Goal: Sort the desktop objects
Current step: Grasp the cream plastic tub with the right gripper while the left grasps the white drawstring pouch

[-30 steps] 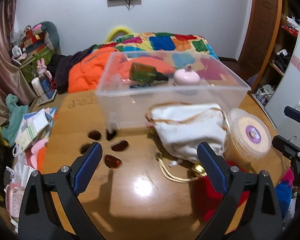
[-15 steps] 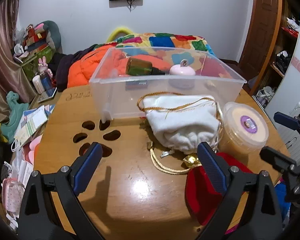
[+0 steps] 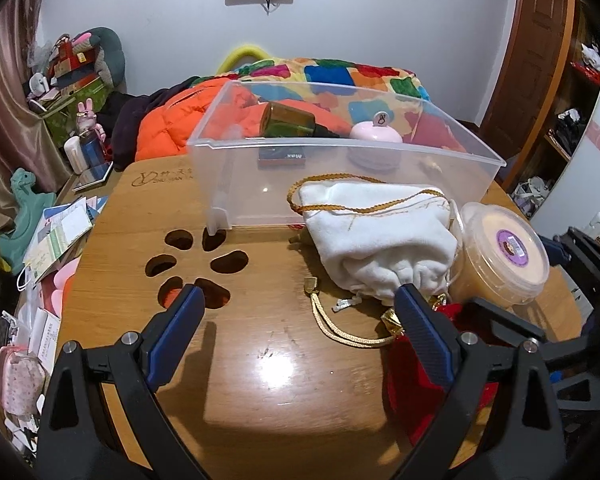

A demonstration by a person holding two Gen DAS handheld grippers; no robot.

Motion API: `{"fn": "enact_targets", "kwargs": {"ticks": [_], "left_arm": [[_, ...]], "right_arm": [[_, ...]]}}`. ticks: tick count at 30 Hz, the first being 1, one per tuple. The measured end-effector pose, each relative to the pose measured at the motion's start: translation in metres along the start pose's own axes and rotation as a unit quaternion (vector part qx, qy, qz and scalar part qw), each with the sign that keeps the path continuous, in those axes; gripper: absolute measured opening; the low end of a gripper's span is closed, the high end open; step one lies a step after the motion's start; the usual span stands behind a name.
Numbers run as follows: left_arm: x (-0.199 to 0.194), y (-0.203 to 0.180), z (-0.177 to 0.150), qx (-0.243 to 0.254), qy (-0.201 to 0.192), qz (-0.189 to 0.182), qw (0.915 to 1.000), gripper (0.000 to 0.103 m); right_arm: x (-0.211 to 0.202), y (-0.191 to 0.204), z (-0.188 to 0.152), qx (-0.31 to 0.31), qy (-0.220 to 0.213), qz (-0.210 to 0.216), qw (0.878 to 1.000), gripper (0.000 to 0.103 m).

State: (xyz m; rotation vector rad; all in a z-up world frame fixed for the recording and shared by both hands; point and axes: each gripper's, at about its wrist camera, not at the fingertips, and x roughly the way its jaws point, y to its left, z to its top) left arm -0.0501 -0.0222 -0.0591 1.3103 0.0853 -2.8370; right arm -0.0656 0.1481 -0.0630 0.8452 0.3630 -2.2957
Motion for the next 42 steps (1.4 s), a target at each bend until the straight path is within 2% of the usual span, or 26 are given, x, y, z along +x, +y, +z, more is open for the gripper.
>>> {"fn": "enact_targets", "kwargs": {"ticks": [5, 13, 16, 22, 25, 28, 31, 33, 34, 35, 36, 38, 42], "left_arm": [[0.001, -0.006, 0.002, 0.003, 0.002, -0.009, 1.0, 0.097], [-0.004, -0.01, 0.009, 0.004, -0.002, -0.018, 0.9998, 0.097], [-0.005, -0.013, 0.012, 0.008, -0.005, -0.019, 0.9998, 0.097], [0.001, -0.024, 0.021, 0.01, 0.003, -0.051, 0.9986, 0.097], [0.014, -0.031, 0.028, 0.013, 0.012, -0.045, 0.9988, 0.097], [0.031, -0.03, 0.032, -0.003, 0.035, -0.061, 0.9975, 0.097], [0.05, -0.022, 0.035, -0.045, 0.067, -0.092, 0.9925, 0.097], [0.051, -0.019, 0.037, -0.058, 0.063, -0.095, 0.9918, 0.097], [0.052, -0.02, 0.038, -0.058, 0.062, -0.099, 0.9914, 0.095], [0.052, -0.021, 0.038, -0.057, 0.059, -0.102, 0.9913, 0.088], [0.052, -0.022, 0.038, -0.055, 0.058, -0.104, 0.9913, 0.075], [0.05, -0.028, 0.037, -0.043, 0.05, -0.103, 0.9925, 0.064], [0.039, -0.045, 0.032, 0.007, 0.024, -0.067, 0.9975, 0.056]], "right_arm": [[0.007, -0.004, 0.0, 0.01, -0.004, 0.001, 1.0, 0.064], [-0.004, -0.012, -0.001, 0.038, -0.013, 0.03, 0.999, 0.061], [-0.014, -0.011, 0.001, 0.034, -0.025, 0.023, 0.999, 0.061], [-0.032, -0.019, 0.005, 0.045, -0.039, 0.011, 0.998, 0.061], [-0.038, -0.027, 0.005, 0.054, -0.044, 0.002, 0.998, 0.061], [-0.042, -0.034, 0.003, 0.066, -0.044, -0.002, 0.997, 0.061], [-0.043, -0.036, 0.001, 0.067, -0.044, -0.005, 0.997, 0.061], [-0.042, -0.036, 0.001, 0.068, -0.044, -0.003, 0.997, 0.061], [-0.042, -0.036, 0.0, 0.068, -0.043, -0.002, 0.997, 0.061], [-0.041, -0.036, 0.0, 0.069, -0.043, -0.001, 0.997, 0.061], [-0.04, -0.036, -0.001, 0.07, -0.041, 0.002, 0.997, 0.061], [-0.038, -0.036, -0.002, 0.072, -0.039, 0.004, 0.997, 0.061], [-0.036, -0.036, -0.004, 0.076, -0.037, 0.011, 0.996, 0.061]]}}
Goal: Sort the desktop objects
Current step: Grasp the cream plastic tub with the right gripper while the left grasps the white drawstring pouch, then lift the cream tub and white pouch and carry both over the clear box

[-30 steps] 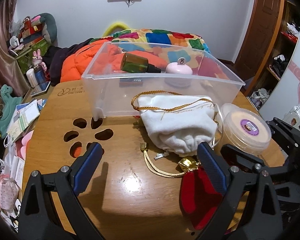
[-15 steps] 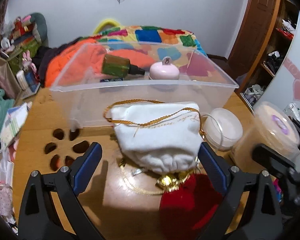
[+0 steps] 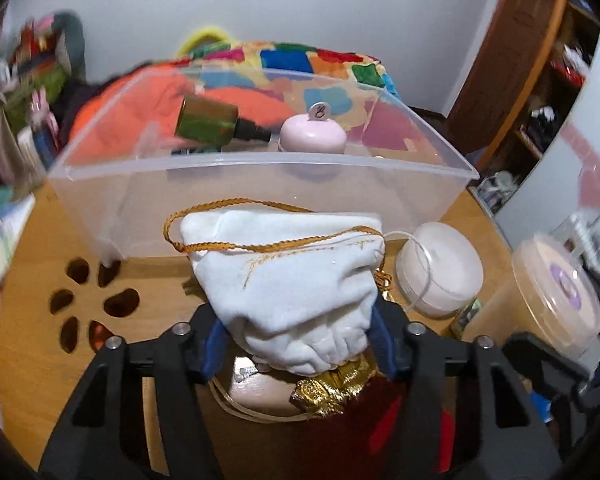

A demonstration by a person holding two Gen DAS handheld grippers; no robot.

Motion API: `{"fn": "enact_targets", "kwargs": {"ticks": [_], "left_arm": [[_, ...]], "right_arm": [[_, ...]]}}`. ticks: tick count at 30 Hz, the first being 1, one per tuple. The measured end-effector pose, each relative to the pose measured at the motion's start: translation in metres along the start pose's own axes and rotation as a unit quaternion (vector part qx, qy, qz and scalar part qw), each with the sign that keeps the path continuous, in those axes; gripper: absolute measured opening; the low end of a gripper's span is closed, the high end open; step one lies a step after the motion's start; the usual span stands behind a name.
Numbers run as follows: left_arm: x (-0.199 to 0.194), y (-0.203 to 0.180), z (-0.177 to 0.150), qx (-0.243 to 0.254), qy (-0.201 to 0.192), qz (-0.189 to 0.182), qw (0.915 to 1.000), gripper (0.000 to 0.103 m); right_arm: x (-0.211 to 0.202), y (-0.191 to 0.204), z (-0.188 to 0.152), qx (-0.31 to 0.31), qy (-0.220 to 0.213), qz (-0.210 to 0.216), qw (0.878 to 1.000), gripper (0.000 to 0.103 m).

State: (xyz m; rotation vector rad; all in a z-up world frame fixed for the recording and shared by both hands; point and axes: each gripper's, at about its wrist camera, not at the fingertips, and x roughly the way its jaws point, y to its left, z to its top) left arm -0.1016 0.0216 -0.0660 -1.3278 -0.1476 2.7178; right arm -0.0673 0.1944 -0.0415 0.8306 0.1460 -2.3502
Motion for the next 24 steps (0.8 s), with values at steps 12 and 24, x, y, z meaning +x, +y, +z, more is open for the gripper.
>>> {"fn": "enact_targets", "kwargs": {"ticks": [12, 24], "left_arm": [[-0.052, 0.021, -0.021, -0.005, -0.029, -0.003, 0.9996, 0.034], [-0.083, 0.031, -0.016, 0.032, -0.007, -0.011, 0.9994, 0.034]], "right_arm": [[-0.008, -0.004, 0.001, 0.015, -0.01, 0.002, 1.0, 0.061], [-0.018, 0.0, 0.009, 0.012, -0.02, -0.007, 1.0, 0.061]]}}
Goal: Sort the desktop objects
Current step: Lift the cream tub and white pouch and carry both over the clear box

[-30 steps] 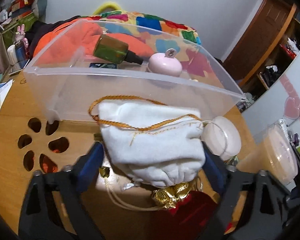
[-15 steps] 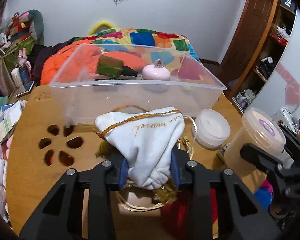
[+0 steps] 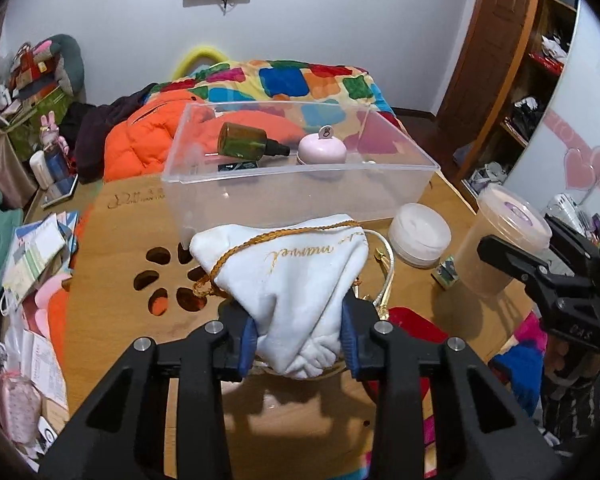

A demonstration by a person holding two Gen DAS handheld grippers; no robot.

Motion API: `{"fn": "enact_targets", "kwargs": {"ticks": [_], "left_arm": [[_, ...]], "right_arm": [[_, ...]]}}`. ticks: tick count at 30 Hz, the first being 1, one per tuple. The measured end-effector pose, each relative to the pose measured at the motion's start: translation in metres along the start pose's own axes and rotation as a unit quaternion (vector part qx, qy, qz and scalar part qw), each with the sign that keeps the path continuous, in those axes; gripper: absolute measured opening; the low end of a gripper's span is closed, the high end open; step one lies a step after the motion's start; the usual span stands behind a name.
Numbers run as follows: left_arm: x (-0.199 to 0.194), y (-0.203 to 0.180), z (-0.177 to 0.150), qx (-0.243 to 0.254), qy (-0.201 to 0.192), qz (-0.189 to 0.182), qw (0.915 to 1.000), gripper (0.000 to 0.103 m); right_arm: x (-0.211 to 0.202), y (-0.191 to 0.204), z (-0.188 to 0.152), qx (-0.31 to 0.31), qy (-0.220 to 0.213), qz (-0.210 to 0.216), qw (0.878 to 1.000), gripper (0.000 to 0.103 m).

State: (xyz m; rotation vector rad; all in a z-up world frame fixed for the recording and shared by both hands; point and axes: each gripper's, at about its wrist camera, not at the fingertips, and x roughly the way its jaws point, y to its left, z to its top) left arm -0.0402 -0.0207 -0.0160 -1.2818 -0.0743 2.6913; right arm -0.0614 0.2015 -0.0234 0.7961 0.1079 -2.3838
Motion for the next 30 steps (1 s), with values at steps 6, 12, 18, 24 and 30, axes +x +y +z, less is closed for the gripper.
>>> {"fn": "enact_targets", "kwargs": {"ticks": [6, 12, 18, 24, 30], "left_arm": [[0.005, -0.005, 0.007, 0.072, 0.064, 0.003, 0.9954, 0.034], [-0.004, -0.008, 0.017, 0.1, 0.084, 0.001, 0.9915, 0.034], [-0.01, -0.008, 0.036, 0.095, 0.064, -0.01, 0.9934, 0.034], [-0.009, -0.004, 0.055, 0.081, 0.043, -0.015, 0.9956, 0.034], [-0.003, 0.009, 0.07, 0.048, 0.035, -0.029, 0.9978, 0.034]], "right_arm": [[-0.002, 0.002, 0.001, -0.008, 0.0, -0.004, 1.0, 0.061], [0.004, 0.004, 0.001, -0.008, 0.005, -0.002, 1.0, 0.061], [0.008, 0.003, 0.009, -0.02, 0.007, -0.008, 1.0, 0.061], [0.006, -0.002, 0.026, -0.031, -0.008, -0.024, 0.999, 0.061], [0.009, -0.003, 0.037, -0.035, -0.014, -0.031, 0.999, 0.061]]}}
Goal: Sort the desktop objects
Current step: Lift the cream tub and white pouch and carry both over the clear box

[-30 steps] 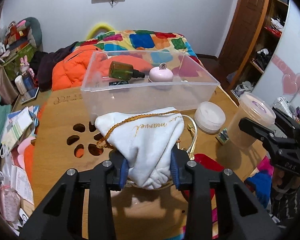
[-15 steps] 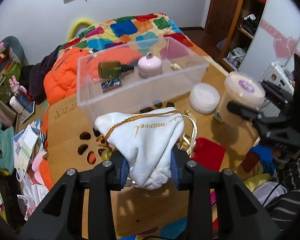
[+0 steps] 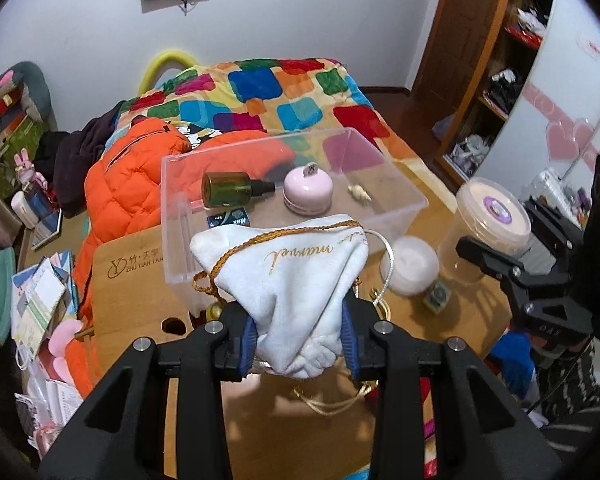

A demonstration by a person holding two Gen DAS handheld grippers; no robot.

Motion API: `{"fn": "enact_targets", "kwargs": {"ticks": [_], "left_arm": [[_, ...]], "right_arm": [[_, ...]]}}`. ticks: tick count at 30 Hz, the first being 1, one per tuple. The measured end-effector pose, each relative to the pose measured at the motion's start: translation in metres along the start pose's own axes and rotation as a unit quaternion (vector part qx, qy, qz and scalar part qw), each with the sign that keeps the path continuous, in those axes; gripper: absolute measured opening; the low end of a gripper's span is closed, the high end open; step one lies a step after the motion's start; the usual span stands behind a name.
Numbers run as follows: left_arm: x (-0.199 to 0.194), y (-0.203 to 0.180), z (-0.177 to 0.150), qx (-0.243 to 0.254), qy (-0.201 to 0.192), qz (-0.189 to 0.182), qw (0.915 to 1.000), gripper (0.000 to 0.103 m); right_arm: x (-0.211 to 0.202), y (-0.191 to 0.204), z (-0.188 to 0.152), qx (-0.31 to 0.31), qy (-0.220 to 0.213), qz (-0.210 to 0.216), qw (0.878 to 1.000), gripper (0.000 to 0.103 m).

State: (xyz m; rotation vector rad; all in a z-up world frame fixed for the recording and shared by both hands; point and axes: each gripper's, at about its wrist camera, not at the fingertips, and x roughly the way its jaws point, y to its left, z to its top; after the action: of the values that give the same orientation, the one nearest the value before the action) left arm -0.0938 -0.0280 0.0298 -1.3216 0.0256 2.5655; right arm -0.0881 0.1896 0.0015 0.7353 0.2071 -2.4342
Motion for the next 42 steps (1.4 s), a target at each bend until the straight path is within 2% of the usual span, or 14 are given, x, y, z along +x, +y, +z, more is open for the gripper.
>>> {"fn": "enact_targets", "kwargs": {"ticks": [10, 14, 24, 30, 35, 42], "left_arm": [[0.02, 0.024, 0.007, -0.073, -0.011, -0.03, 0.9969, 0.035], [0.021, 0.027, 0.008, -0.091, -0.021, -0.049, 0.9944, 0.035], [0.033, 0.03, 0.021, -0.128, -0.033, -0.062, 0.9893, 0.035], [0.045, 0.039, 0.021, -0.165, -0.031, -0.079, 0.9826, 0.037], [0.051, 0.04, 0.021, -0.175, -0.033, -0.071, 0.9815, 0.039], [0.058, 0.032, 0.022, -0.164, -0.042, -0.046, 0.9845, 0.044]], "right_arm": [[0.013, 0.004, -0.002, -0.006, 0.017, 0.0, 1.0, 0.061], [0.015, 0.004, -0.002, -0.005, 0.019, -0.002, 1.0, 0.061], [0.017, 0.004, 0.007, -0.013, 0.018, -0.012, 1.0, 0.061], [0.023, 0.004, 0.014, -0.019, 0.017, -0.014, 1.0, 0.061], [0.032, 0.007, 0.022, -0.031, 0.016, -0.02, 0.999, 0.061], [0.049, 0.005, 0.031, -0.032, 0.02, -0.021, 0.999, 0.061]]}}
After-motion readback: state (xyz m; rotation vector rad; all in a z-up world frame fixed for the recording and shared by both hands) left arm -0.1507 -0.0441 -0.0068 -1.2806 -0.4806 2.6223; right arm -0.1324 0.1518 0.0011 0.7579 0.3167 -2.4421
